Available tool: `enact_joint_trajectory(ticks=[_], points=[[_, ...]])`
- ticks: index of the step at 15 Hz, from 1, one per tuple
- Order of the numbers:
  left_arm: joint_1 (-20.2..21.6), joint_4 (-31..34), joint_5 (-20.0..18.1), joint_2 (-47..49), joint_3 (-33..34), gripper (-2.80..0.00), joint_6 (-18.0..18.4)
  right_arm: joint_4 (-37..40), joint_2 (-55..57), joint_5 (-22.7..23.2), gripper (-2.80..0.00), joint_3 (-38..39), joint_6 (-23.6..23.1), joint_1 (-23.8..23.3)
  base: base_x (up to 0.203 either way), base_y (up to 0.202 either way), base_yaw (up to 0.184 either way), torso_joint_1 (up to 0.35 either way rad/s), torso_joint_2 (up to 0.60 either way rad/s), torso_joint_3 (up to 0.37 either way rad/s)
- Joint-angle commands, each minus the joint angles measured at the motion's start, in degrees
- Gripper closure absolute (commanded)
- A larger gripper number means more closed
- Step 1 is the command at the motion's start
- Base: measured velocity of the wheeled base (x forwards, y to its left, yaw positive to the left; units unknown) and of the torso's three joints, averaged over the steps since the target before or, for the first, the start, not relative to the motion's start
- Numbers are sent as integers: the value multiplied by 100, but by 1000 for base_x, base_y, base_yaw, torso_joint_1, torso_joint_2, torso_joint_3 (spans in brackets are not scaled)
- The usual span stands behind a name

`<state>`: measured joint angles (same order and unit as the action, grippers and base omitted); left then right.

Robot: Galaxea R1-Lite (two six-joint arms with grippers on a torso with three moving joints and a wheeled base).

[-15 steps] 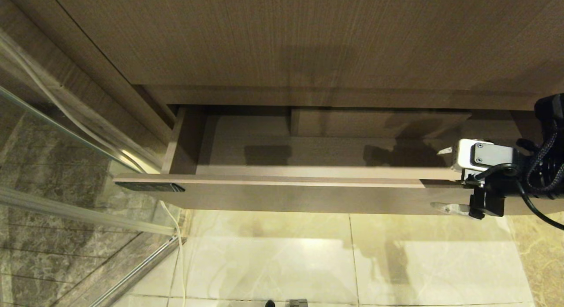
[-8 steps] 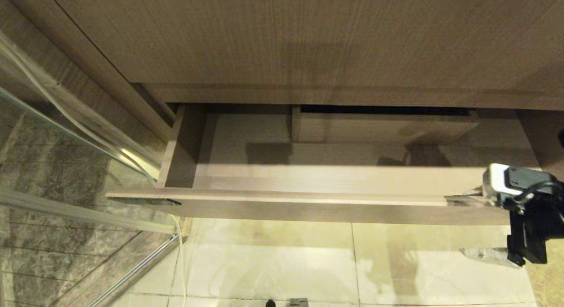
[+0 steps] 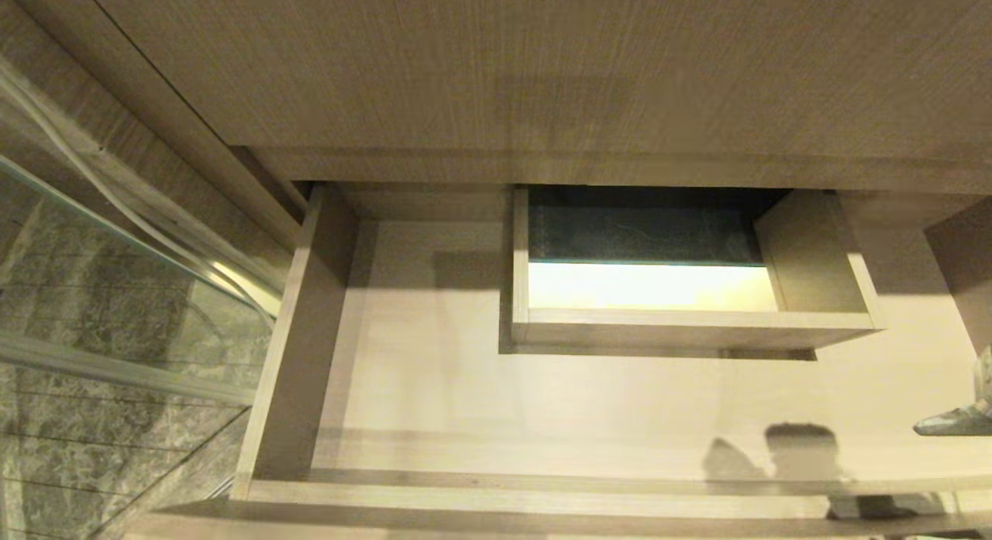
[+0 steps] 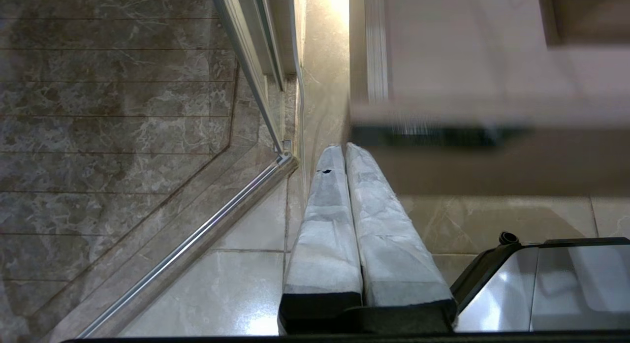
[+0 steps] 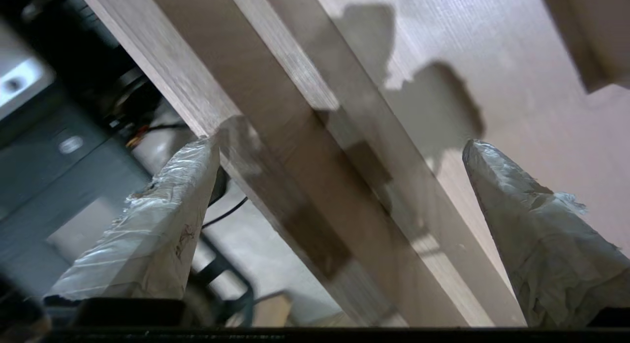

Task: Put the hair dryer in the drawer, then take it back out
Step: Pull open the drawer, then pick up the hairdryer

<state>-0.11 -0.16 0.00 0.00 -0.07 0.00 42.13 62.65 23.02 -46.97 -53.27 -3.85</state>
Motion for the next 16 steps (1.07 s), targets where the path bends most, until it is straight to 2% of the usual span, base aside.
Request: enact_joint_trajectory(ticks=[1,2,4,5,9,11,13,15,16], points=[[2,-2,0,9,-1,0,0,676,-775,5,-280,16,-12,-1,0,0,0,0,0,0],[2,-2,0,2,-1,0,0,1039,-1061,5,-280,-10,49,-1,0,0,0,0,0,0],[2,-2,0,9,-1,0,0,1387,-1469,11,-280,-63,543,3,0,0,0,0,0,0],[2,-2,0,0,-1,0,0,1368,-1614,5,0,-77,718,3,0,0,0,0,0,0],[2,-2,0,0,-1,0,0,820,-1752,4,0,49,988,-10,0,0,0,0,0,0],[2,-2,0,9,-1,0,0,-34,-1780,-54,0,196,1962,-36,0,0,0,0,0,0],[2,-2,0,0,-1,0,0,-874,-1916,-324,0,474,3157,-62,0,0,0,0,0,0],[2,-2,0,9,-1,0,0,-1245,-2202,-570,0,763,3925,-120,0,0,0,0,0,0],[2,-2,0,9,-1,0,0,-1349,-2435,-733,0,1021,4127,-144,0,0,0,0,0,0]])
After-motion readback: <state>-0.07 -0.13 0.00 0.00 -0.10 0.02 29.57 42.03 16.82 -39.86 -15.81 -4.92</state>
